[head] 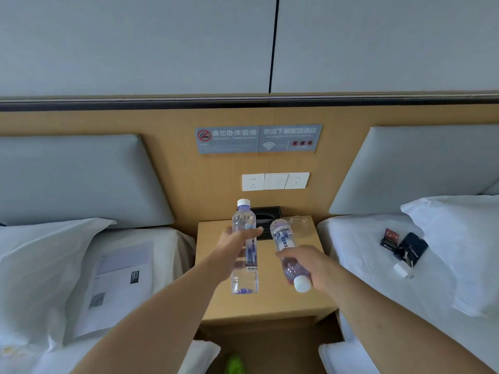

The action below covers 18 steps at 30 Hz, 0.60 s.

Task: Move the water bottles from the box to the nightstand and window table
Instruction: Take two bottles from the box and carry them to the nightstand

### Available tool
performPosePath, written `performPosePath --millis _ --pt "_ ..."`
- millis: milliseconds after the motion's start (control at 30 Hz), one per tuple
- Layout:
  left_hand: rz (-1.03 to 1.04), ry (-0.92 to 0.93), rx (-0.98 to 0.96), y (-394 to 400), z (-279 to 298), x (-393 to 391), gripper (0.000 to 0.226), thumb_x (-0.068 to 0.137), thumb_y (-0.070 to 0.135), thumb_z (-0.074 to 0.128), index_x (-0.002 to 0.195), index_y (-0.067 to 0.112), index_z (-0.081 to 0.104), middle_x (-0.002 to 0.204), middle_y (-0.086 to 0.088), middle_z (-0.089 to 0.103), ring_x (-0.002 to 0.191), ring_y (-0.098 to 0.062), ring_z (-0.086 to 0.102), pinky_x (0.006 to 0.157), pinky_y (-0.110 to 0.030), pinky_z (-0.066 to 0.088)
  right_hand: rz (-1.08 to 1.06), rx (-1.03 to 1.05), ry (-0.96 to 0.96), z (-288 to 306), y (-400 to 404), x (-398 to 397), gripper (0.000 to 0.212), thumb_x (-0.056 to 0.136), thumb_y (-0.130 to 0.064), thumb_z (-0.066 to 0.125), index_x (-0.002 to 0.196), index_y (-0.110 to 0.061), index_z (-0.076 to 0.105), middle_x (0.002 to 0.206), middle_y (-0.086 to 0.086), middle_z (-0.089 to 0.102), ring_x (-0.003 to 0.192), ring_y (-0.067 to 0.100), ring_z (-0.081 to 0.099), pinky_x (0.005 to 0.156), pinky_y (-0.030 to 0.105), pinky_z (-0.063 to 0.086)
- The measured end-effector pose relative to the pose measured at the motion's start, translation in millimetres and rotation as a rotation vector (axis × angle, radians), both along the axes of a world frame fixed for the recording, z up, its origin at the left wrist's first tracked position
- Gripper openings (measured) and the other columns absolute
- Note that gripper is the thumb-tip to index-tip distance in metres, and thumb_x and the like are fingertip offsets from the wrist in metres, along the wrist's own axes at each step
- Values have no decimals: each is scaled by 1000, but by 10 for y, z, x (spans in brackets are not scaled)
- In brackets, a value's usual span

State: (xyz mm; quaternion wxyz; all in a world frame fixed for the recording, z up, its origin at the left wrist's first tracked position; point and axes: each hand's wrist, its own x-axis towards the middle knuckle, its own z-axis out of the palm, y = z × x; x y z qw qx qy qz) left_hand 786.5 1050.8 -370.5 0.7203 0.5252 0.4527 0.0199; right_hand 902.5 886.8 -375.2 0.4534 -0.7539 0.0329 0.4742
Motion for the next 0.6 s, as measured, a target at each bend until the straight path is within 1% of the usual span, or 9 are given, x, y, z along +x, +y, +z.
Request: performPosePath --millis 67,133,200,267,333,400,500,533,600 --pt "-2 33 2 113 -110 79 55 73 47 88 107 33 48 107 -8 69 87 -23 72 51 -30 56 44 -73 -28 -118 139 86 49 70 -24 90 108 -7 64 93 17 71 59 25 69 53 30 55" --pt "22 41 0 187 -232 125 55 73 44 89 110 30 50 107 -9 70 86 -23 72 52 -30 57 93 -148 -71 -229 226 158 57 69 -25 91 112 -10 57 99 17 69 69 26 69 52 28 52" --pt "56 56 40 288 -370 196 57 72 34 90 115 24 55 107 -8 71 91 -24 71 60 -37 59 152 -234 -140 -337 331 291 59 67 -26 91 110 -12 52 102 16 66 76 26 68 51 26 49" --pt "76 90 137 374 -496 256 50 70 27 91 109 19 60 103 -5 69 93 -22 69 71 -42 61 264 -320 -228 -412 411 438 55 64 -24 90 105 -11 57 96 11 66 74 21 67 45 21 45" --pt "71 135 247 447 -602 296 46 69 26 91 103 20 61 95 0 67 86 -17 66 66 -35 55 401 -390 -319 -484 474 571 47 60 -24 89 96 -11 61 85 4 63 67 13 63 41 17 40" --pt "11 194 348 499 -679 339 48 68 23 90 106 24 61 95 3 66 86 -15 65 64 -29 50 538 -454 -430 -561 549 696 43 60 -25 89 88 -12 61 85 2 62 67 12 59 43 19 36" --pt "-65 255 484 559 -845 433 46 71 18 83 110 27 59 95 7 66 83 -12 63 60 -22 45 671 -482 -568 -732 676 860 55 64 -21 91 108 -13 58 108 6 59 90 23 63 49 24 33" --pt "-70 259 516 572 -912 467 43 73 17 82 107 28 59 93 8 65 80 -11 62 56 -19 43 695 -471 -611 -798 713 914 58 68 -18 89 115 -14 55 110 6 57 94 25 62 52 25 34" --pt "-82 256 559 595 -1050 542 41 73 15 81 104 30 58 92 10 65 79 -9 61 52 -14 40 731 -428 -711 -948 789 1030 52 75 -11 83 117 -13 51 108 6 60 86 25 57 58 27 38"
